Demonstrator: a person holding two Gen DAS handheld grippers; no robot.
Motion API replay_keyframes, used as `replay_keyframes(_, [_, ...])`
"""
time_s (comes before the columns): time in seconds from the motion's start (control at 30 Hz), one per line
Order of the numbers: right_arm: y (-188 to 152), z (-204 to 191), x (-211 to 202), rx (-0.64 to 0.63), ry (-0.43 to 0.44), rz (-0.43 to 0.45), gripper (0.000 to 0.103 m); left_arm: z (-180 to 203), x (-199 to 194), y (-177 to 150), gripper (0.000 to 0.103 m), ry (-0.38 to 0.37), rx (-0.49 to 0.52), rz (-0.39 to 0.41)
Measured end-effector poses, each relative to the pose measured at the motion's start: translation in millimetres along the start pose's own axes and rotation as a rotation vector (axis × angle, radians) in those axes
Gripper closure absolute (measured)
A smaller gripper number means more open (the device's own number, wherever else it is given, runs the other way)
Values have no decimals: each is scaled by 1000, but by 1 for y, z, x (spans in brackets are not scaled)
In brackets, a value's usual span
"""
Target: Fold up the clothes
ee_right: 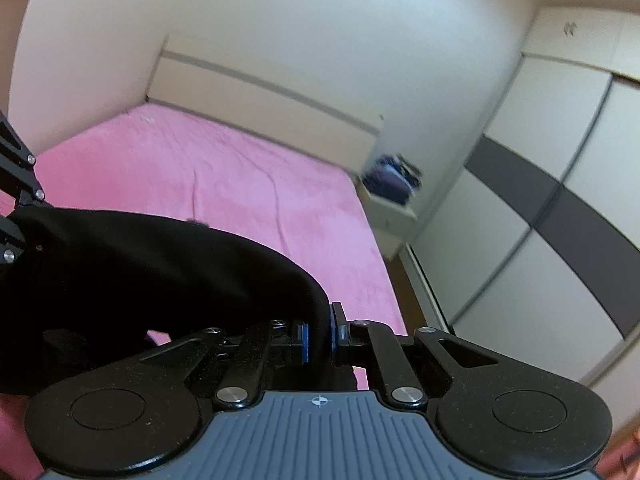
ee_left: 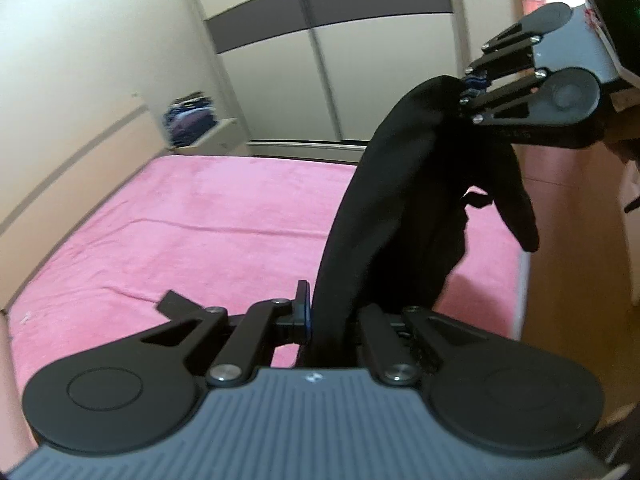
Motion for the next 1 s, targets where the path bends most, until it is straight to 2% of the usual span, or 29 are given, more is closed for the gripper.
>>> replay_keyframes(0.1, [0, 11, -34, 16, -32, -17, 96, 27, -40, -16, 100, -68, 16, 28])
replay_keyframes(0.2, [13, 19, -67, 11, -56, -2, 96, 25, -57, 0, 100, -101, 14, 72])
replay_keyframes(0.33, [31, 46, -77, -14, -60, 36, 96, -3, -61, 28, 99, -58, -4, 120])
replay_keyframes(0.4, [37, 56, -52, -40, -45, 43, 96, -22, -40, 37, 94, -18, -19, 101])
replay_keyframes(0.47, [36, 64, -15, -68, -22, 28, 96, -42, -6, 42, 83, 23, -48, 59])
replay_keyframes(0.53, [29, 70, 33, -95, 7, -7, 96, -62, 49, 39, 63, 57, -106, -10])
replay_keyframes(0.6, [16, 70, 101, -121, 52, -58, 95, -82, 109, 29, 53, 71, -184, -99])
replay_keyframes(0.63, [6, 67, 136, -145, 69, -87, 82, -91, 139, 21, 53, 72, -227, -147])
replay_keyframes(0.67, [-4, 65, 170, -169, 86, -116, 51, -97, 164, 12, 53, 83, -268, -198])
replay_keyframes(0.73, [-30, 60, 232, -210, 150, -172, 30, -105, 203, -6, 48, 94, -336, -278])
replay_keyframes(0.77, [-46, 55, 257, -222, 204, -204, 30, -104, 216, -15, 46, 89, -363, -296])
replay_keyframes(0.83, [-79, 47, 288, -250, 249, -254, 30, -107, 234, -30, 40, 104, -404, -331])
replay_keyframes(0.9, [-109, 41, 301, -259, 274, -293, 30, -111, 254, -47, 40, 117, -450, -379])
replay_keyframes(1.0, [-148, 38, 313, -222, 322, -359, 30, -100, 250, -78, 40, 116, -489, -456])
Point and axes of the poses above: each gripper's, at about its wrist camera, not at the fingertips, and x roughly the way its jaws point, z to its right, y to its top, the point moved 5 cm from there along x, roughly the way its jaws point, and after that the axes turned 6 degrees about x, right-handed, at the moved point
